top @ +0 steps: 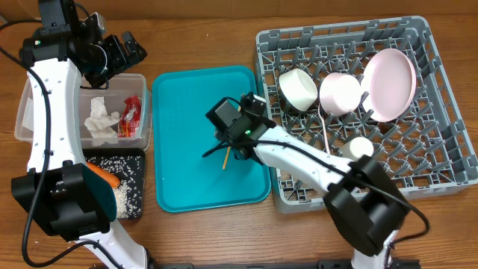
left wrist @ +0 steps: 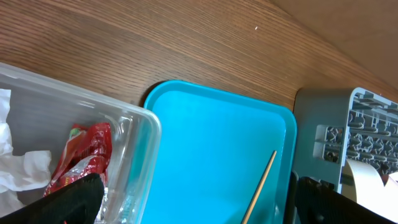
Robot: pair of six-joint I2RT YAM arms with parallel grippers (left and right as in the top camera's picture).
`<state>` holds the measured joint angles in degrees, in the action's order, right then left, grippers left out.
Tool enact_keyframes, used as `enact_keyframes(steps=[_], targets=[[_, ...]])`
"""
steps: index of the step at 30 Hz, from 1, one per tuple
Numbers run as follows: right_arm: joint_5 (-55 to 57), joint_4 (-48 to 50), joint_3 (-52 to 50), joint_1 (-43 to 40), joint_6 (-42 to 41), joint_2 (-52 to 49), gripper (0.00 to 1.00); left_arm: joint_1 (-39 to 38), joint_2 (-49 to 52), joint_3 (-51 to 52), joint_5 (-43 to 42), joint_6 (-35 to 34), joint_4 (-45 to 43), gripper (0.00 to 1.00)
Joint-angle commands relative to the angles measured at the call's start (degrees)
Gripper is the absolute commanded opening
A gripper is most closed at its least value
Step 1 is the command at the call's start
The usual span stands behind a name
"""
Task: Sort waste into correct bins and load items into the dishwasher
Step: 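Grasp the wooden chopstick on the teal tray with the right gripper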
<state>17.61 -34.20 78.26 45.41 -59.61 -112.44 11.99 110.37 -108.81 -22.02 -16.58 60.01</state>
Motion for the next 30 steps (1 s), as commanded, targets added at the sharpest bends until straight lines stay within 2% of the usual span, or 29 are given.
enact_keyframes(steps=[1,3,4,9,16,23,30], targets=[[1.42,1.03,-0.20,0.02,-0.66,-1.95,0.67,-0.55,-0.98,-1.18,0.17,-0.57,-0.04,1.00],[1.46,1.81,-0.20,0.02,-0.63,-2.62,0.64,-0.55,-0.98,-1.18,0.15,-0.57,-0.07,1.00],[1.46,2.12,-0.20,0.02,-0.66,-2.91,0.59,-0.55,-0.98,-1.18,0.15,-0.57,-0.07,1.00],[2.84,3.37,-0.20,0.02,-0.46,-3.58,0.54,-0.55,-0.98,-1.18,0.15,-0.57,-0.07,1.00],[5.75,4.26,-0.20,0.98,0.74,-3.74,0.52,-0.55,-0.98,-1.18,0.17,-0.57,-0.04,1.00],[6.23,10.01,-0.20,4.09,10.27,-6.47,0.49,-0.55,-0.98,-1.18,0.15,-0.57,-0.04,1.00],[9.53,9.49,0.07,4.35,9.94,-7.17,0.47,-0.55,-0.98,-1.18,0.15,-0.57,-0.04,1.00]])
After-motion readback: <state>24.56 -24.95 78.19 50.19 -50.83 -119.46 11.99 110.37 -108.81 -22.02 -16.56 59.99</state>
